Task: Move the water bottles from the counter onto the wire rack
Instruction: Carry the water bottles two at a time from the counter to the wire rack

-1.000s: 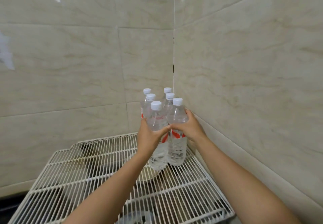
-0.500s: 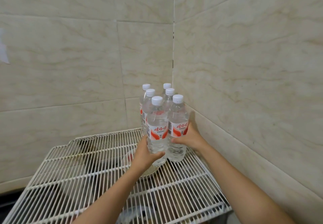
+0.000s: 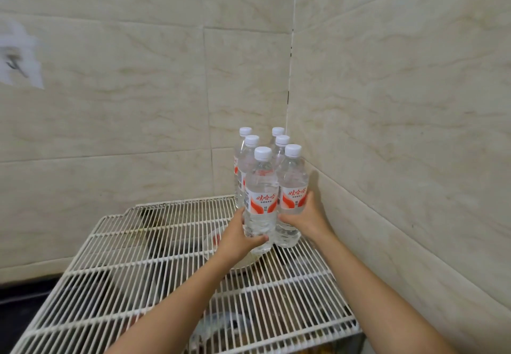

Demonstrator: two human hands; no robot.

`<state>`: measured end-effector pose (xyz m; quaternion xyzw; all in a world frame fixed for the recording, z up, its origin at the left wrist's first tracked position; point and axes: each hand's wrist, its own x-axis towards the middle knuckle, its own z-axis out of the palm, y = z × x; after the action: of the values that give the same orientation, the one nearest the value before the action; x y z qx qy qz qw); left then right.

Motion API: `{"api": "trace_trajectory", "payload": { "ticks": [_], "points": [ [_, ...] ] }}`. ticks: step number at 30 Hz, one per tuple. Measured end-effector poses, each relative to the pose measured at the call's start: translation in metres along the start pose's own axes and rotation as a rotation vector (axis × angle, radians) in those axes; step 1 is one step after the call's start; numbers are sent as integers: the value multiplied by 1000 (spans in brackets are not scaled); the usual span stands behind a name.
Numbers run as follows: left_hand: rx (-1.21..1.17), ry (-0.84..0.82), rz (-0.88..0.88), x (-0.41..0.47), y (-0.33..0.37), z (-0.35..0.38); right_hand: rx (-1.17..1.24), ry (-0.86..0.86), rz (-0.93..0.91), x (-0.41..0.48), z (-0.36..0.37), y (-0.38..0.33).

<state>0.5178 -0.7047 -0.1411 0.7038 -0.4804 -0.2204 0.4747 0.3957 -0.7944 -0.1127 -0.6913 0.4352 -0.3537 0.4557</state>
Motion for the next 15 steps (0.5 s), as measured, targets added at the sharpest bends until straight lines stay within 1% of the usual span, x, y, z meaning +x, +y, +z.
{"api": "trace_trajectory", "payload": {
  "ticks": [2, 4, 7, 9, 11, 13, 15],
  "points": [
    [36, 21, -37, -5, -1, -3, -7, 39, -10, -7, 1, 3],
    [71, 50, -85, -12, -3, -9, -32, 144, -34, -16, 4, 7],
    [92, 99, -113, -26, -4, -18, -46, 297, -105, -39, 10, 7],
    [109, 143, -121, -40, -5, -25, -81, 311, -177, -59, 16, 5],
    [135, 195, -116, -57, -7, -31, -147, 225, -273, -79, 28, 3],
    [180, 252, -96, -77, -10, -38, -216, 44, -351, -97, 45, 0],
    [256, 323, -80, -99, -16, -49, -244, -123, -377, -110, 64, -3]
  ]
}}
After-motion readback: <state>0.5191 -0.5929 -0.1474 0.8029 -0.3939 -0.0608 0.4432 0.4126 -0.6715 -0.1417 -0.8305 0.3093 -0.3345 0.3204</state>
